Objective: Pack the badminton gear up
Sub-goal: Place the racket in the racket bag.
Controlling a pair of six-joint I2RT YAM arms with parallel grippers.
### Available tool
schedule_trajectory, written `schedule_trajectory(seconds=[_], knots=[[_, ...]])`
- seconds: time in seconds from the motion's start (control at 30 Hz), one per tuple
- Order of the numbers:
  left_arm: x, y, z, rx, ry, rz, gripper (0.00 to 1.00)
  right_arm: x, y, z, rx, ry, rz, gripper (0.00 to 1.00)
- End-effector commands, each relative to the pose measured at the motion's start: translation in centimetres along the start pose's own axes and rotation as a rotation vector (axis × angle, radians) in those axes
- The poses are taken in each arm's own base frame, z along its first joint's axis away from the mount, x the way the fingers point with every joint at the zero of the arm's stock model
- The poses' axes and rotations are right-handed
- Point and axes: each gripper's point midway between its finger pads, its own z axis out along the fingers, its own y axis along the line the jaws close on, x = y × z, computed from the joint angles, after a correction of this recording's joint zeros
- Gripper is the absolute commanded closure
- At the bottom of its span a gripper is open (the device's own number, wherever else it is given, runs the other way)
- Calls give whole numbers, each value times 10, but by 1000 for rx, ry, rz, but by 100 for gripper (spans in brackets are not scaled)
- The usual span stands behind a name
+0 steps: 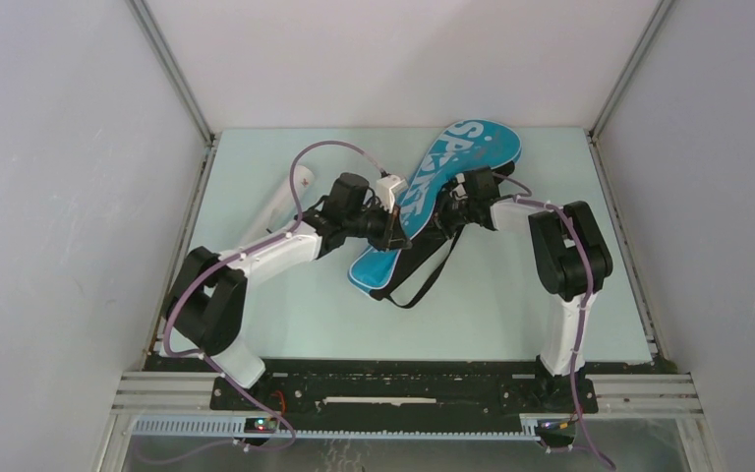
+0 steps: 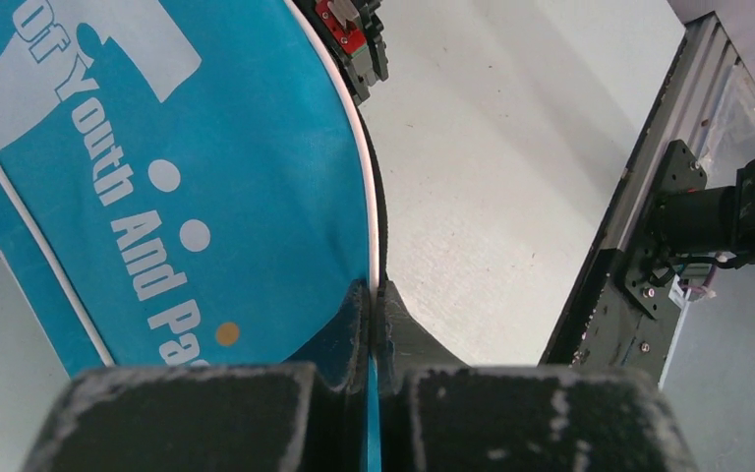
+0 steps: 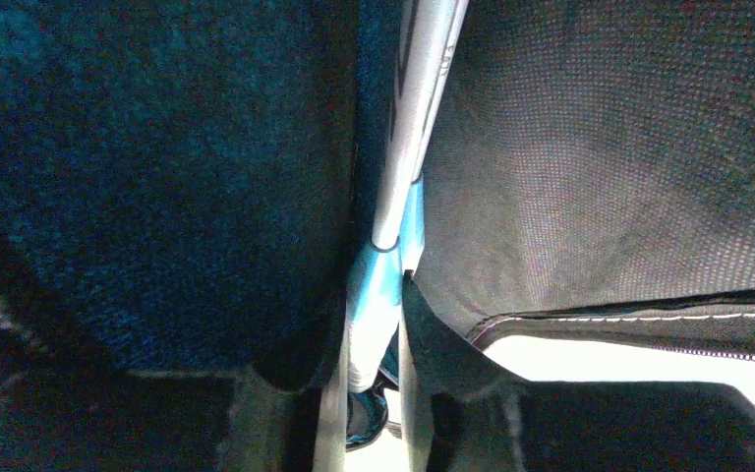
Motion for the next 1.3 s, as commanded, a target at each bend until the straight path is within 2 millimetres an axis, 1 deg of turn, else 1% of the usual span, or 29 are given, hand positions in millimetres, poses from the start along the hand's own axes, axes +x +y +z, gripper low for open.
schedule_trajectory(seconds=[0.0, 0.1, 0.23, 0.27, 0.3, 0.33, 0.47, 0.53, 0.6, 0.7, 0.77, 0.87, 1.0, 1.17, 1.27], knots=[[-60, -18, -3, 56, -199, 63, 100, -18, 0, 10, 7, -84, -52, 69], [-63, -8, -8, 27, -207, 69, 100, -10, -7, 3, 37, -54, -75, 55], [-67, 1, -15, -9, -217, 103, 100, -4, -4, -12, 32, -29, -146, 33], [-67, 2, -16, -13, -217, 114, 100, -2, -4, -16, 37, -20, -166, 26], [-67, 4, -16, -20, -216, 120, 100, 1, -8, -19, 55, -7, -176, 22], [-66, 4, -16, -21, -213, 127, 100, 3, -11, -23, 69, 3, -189, 20], [-63, 6, -15, -25, -207, 142, 100, 11, -27, -40, 135, 24, -236, 18], [-61, 7, -15, -24, -204, 145, 100, 10, -29, -52, 140, 15, -261, 18], [-63, 6, -16, -21, -210, 153, 100, 10, -33, -61, 159, 16, -322, 18], [-67, 5, -18, -15, -225, 145, 100, 17, -43, -67, 211, 64, -347, 19], [-70, 5, -20, -9, -236, 123, 100, 16, -50, -70, 242, 66, -358, 19], [-78, 3, -22, 17, -254, 82, 100, 17, -55, -76, 257, 79, -373, 19], [-89, -6, -30, 49, -275, 72, 100, 16, -48, -88, 208, 82, -414, 22], [-100, -12, -43, 91, -305, 28, 100, 1, -31, -116, 171, -7, -490, 23], [-104, -15, -50, 115, -321, -1, 100, -6, -22, -134, 188, -73, -556, 25]])
